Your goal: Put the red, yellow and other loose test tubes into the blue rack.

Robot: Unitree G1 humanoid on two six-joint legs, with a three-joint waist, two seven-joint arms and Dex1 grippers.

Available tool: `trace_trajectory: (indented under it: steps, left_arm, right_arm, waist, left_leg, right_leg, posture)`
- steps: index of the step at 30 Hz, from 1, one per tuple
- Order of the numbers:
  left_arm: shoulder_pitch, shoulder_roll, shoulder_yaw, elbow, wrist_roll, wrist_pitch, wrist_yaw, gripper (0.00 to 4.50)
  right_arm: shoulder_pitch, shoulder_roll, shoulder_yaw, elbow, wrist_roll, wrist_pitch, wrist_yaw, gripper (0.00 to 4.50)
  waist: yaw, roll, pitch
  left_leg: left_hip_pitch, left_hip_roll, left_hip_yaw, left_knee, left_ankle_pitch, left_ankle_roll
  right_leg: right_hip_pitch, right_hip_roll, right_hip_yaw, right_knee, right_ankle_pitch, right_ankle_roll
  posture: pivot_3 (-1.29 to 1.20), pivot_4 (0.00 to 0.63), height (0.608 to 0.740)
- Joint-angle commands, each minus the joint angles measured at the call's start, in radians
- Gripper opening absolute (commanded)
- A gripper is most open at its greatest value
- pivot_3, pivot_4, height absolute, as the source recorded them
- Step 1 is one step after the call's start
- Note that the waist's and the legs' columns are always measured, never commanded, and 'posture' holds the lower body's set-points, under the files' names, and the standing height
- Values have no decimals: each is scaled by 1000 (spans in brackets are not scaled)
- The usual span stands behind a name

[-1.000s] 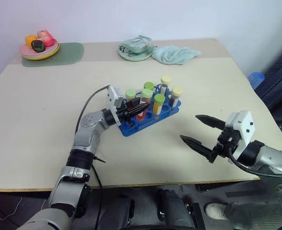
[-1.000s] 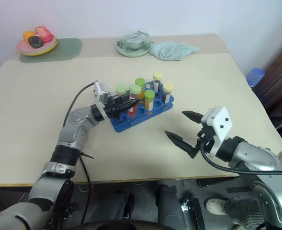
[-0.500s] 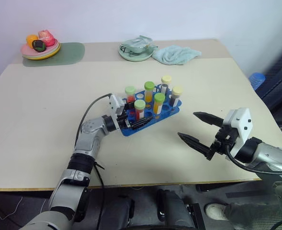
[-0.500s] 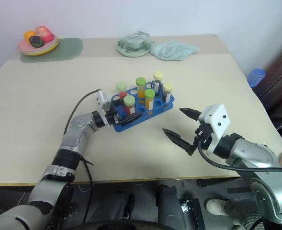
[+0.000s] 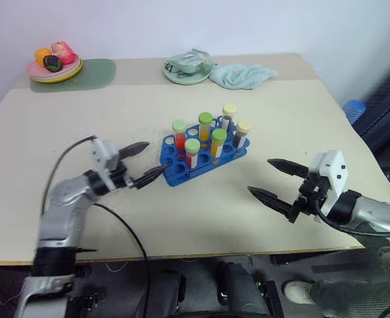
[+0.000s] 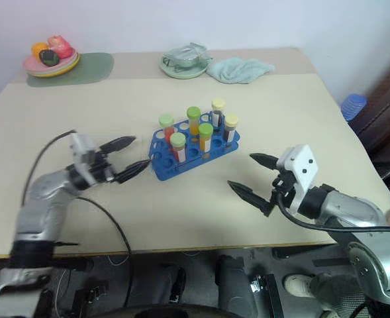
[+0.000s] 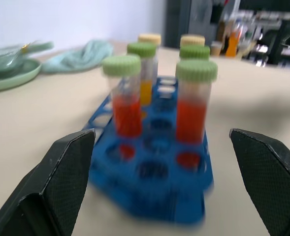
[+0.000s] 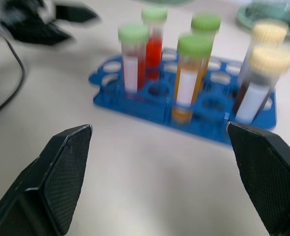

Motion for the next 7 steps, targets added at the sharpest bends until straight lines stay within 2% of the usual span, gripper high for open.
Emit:
trace_trajectory:
  steps: [1,7]
  left_arm:
    - [81,62,73,-120,-59,64,-2,4455]
    - [217,158,163,-190,-123,132,-41,4455]
  right_arm:
    - [16,-13,-55,4,0,-27,22,4500]
    - [59,-19,-100,45,-19,-57,63,4500]
  waist:
    - [1,0,0]
    - [0,0,0]
  left_leg:
    - [0,0,0,0,0,0]
    - [0,0,0,0,-1,1]
  right_leg:
    - [0,0,0,0,0,0]
    - [1,0,0,0,0,0]
  posture:
    - [0,150,740]
    - [0,150,740]
